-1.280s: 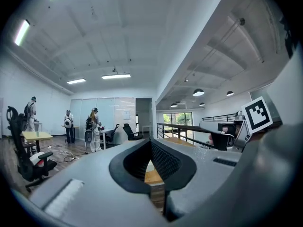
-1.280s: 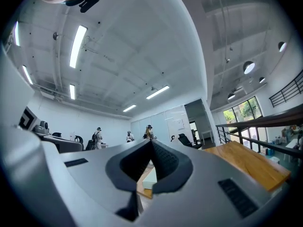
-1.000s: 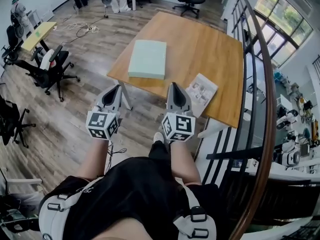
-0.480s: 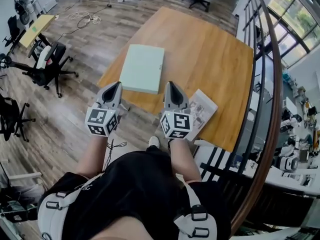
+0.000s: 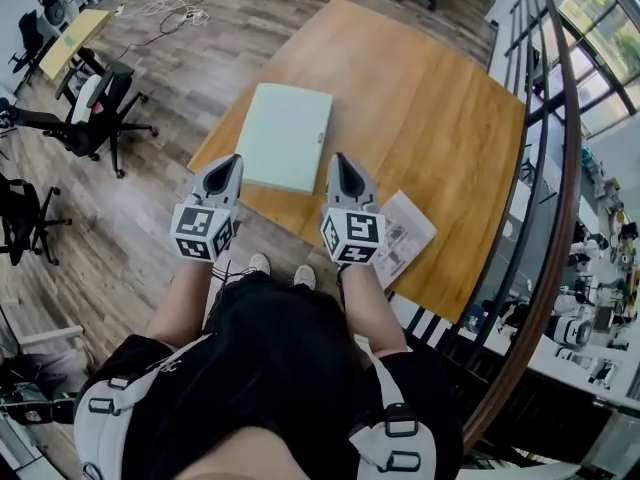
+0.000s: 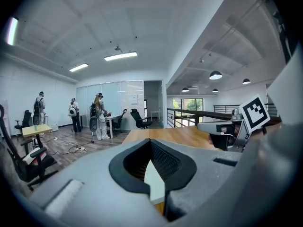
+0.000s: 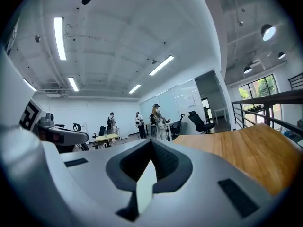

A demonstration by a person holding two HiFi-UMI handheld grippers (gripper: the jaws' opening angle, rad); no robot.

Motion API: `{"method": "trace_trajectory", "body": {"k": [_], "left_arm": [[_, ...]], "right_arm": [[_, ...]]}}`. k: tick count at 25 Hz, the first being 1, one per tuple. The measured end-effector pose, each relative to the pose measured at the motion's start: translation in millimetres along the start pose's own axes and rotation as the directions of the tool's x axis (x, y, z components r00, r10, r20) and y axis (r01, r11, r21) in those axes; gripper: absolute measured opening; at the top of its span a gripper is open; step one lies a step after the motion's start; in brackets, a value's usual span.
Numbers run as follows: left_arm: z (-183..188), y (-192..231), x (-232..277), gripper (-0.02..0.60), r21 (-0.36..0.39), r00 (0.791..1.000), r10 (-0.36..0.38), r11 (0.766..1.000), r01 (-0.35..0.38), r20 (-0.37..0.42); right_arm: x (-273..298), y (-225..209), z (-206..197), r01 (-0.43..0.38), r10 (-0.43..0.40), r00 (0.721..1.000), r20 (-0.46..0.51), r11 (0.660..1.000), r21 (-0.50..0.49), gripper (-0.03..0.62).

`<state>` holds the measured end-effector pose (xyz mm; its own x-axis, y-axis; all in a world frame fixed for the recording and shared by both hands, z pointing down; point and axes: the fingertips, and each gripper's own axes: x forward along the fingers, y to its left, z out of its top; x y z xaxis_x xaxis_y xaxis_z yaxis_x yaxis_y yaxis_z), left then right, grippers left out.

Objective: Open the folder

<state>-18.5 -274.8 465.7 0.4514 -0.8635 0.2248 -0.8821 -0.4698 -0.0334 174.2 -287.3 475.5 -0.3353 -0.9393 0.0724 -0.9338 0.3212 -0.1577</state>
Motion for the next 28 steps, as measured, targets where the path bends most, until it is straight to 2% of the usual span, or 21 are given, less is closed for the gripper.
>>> {"method": "trace_trajectory", "body": {"k": [4, 8, 9, 11, 14, 17, 20, 24, 28], "left_arm": [[-11, 8, 19, 0.002, 0.020, 0.999, -0.017, 1.000, 0.018, -0.040], [-22, 6, 36, 0.003, 0.055, 0.994, -0.070, 0.996, 0.075, -0.080], [-25, 4, 41, 0.020, 0.068, 0.992, -0.089, 0.993, 0.096, -0.090], [-31, -2, 51, 0.092, 0.102, 0.985, -0.133, 0.984, 0.145, -0.113], [-44, -13, 61, 0.149, 0.193, 0.971, -0.180, 0.958, 0.210, -0.160], [-65, -27, 71, 0.186, 0.296, 0.948, -0.221, 0.912, 0.284, -0.229], [-92, -43, 78, 0.226, 0.379, 0.910, -0.271, 0.843, 0.382, -0.314], [-127, -58, 83, 0.263, 0.449, 0.844, -0.320, 0.735, 0.508, -0.430], [-161, -70, 89, 0.284, 0.464, 0.772, -0.344, 0.645, 0.608, -0.534]], "right_arm": [[17, -8, -15, 0.018, -0.017, 0.999, -0.042, 1.000, 0.023, 0.006], [31, -12, -32, 0.013, -0.009, 0.996, -0.094, 0.999, 0.052, 0.008], [34, -14, -39, 0.011, -0.002, 0.993, -0.114, 0.997, 0.075, 0.012], [39, -20, -55, 0.019, 0.004, 0.987, -0.160, 0.990, 0.142, 0.058], [42, -29, -79, 0.042, 0.012, 0.977, -0.214, 0.969, 0.244, 0.075], [44, -39, -105, 0.072, 0.021, 0.964, -0.264, 0.939, 0.338, 0.077], [45, -42, -134, 0.090, 0.052, 0.948, -0.315, 0.904, 0.419, 0.077], [48, -34, -172, 0.087, 0.117, 0.926, -0.359, 0.859, 0.504, 0.077], [48, -33, -203, 0.119, 0.160, 0.911, -0.379, 0.780, 0.614, 0.077]]}}
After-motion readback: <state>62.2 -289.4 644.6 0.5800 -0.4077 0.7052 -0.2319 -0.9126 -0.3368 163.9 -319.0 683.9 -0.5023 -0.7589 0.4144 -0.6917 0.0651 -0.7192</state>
